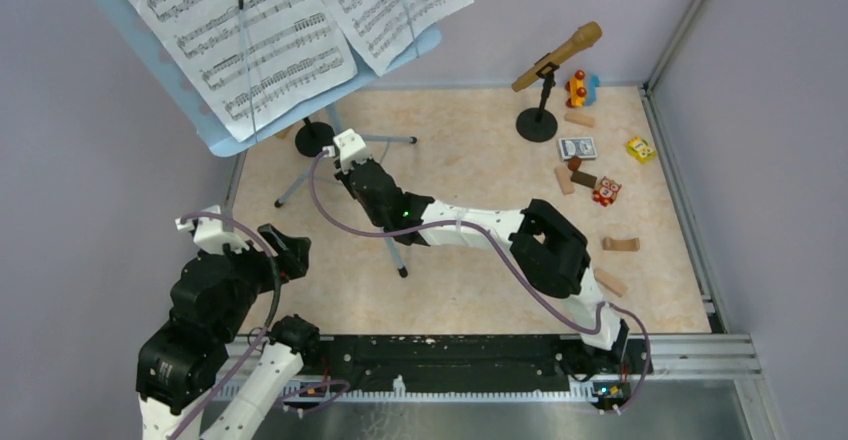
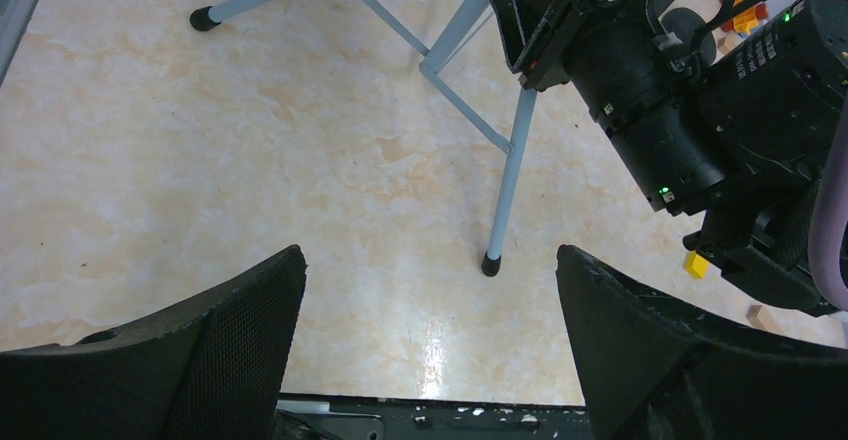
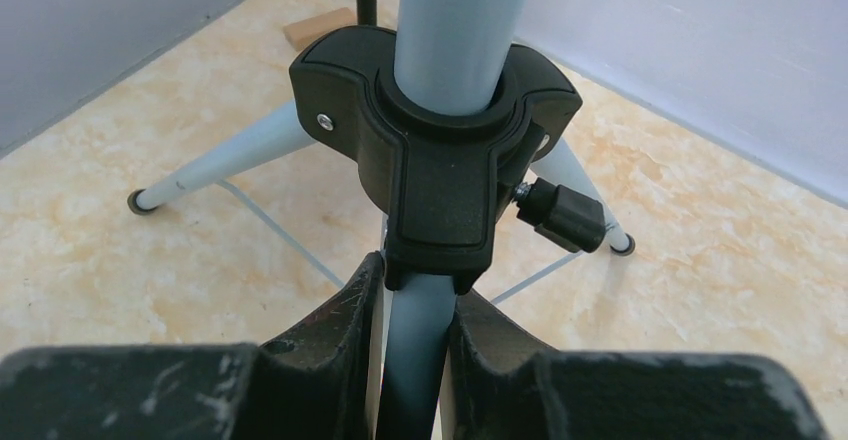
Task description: Pack up the instrument practice props
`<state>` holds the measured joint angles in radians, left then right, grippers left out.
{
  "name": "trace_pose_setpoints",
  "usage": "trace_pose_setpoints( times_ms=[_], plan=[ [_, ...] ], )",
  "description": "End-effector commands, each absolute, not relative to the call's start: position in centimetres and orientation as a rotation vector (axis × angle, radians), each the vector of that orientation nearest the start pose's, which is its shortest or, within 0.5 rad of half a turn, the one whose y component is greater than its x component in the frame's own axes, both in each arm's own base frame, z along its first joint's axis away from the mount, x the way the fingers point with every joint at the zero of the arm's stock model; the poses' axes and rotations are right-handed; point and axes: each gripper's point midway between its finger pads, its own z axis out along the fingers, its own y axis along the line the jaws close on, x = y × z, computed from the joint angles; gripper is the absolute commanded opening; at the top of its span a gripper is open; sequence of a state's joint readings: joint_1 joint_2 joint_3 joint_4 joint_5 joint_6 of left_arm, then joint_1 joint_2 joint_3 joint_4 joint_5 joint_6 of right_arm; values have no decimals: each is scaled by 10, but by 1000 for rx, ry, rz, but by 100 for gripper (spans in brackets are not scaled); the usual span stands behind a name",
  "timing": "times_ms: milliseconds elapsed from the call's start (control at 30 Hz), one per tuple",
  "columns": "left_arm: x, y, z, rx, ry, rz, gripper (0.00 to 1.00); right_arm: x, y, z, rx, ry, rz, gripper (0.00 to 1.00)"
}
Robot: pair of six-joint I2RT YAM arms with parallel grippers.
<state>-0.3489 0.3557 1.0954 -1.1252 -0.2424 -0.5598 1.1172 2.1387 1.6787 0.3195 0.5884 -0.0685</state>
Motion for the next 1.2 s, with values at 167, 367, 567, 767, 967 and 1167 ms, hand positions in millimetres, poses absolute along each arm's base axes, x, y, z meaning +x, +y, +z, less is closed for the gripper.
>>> trace_pose_setpoints(
  times_ms=[167,367,567,767,967,1167],
  plan=[
    [135,-31,288,-343,1904,-396,99,366,485,213,-603,1621,141,0],
    [140,-41,279,-304,1925,-428,99,369,443,208,-524,1673,95,0],
    [147,-54,269,-257,1947,-472,99,367,384,199,-445,1724,-4,0],
    [153,-65,264,-214,1960,-505,99,364,325,189,-333,1786,-89,0],
    [160,-71,261,-192,1966,-522,99,358,271,175,-197,1856,-186,0],
    [163,-76,258,-177,1976,-535,99,349,237,168,-123,1906,-273,0]
  ],
)
